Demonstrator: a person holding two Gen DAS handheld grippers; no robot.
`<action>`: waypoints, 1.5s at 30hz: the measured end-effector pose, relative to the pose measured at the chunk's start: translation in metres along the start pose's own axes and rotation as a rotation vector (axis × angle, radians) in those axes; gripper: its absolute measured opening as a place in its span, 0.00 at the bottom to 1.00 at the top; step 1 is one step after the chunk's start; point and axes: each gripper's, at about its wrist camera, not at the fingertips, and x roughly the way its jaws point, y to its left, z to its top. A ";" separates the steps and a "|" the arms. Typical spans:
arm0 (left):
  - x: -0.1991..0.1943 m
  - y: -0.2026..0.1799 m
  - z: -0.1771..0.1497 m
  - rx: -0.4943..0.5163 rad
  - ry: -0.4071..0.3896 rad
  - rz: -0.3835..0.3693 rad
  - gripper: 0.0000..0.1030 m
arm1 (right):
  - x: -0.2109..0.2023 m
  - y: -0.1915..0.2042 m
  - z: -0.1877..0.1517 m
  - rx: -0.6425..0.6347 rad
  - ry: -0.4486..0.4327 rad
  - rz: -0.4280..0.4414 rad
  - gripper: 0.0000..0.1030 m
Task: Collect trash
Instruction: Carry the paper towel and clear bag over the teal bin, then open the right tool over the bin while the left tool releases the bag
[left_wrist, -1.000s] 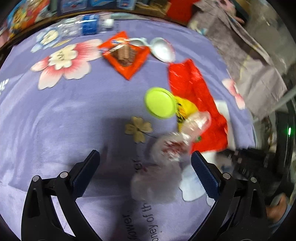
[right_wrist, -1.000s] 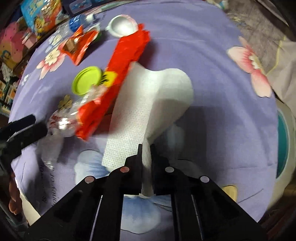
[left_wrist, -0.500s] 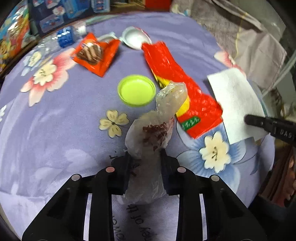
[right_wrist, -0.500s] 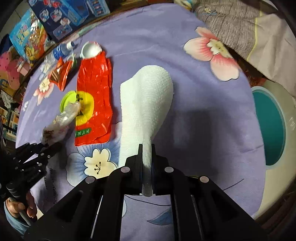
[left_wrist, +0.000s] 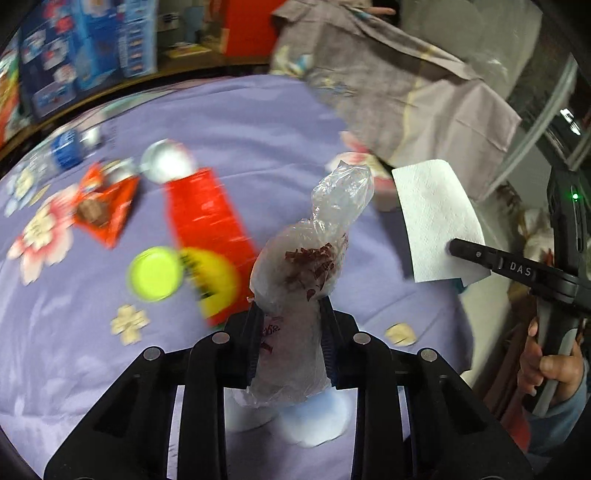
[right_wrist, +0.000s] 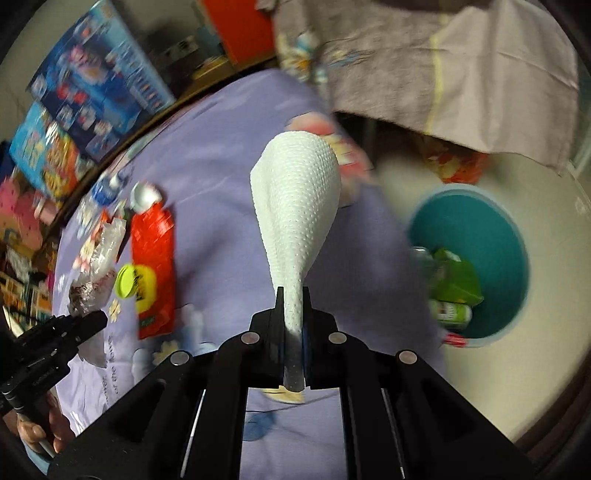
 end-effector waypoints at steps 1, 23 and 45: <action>0.004 -0.010 0.005 0.014 0.000 -0.008 0.28 | -0.004 -0.011 0.001 0.015 -0.007 -0.009 0.07; 0.105 -0.186 0.058 0.232 0.142 -0.139 0.28 | 0.007 -0.200 0.006 0.288 0.063 -0.075 0.11; 0.157 -0.234 0.061 0.290 0.245 -0.147 0.28 | 0.019 -0.247 -0.004 0.400 0.101 -0.089 0.74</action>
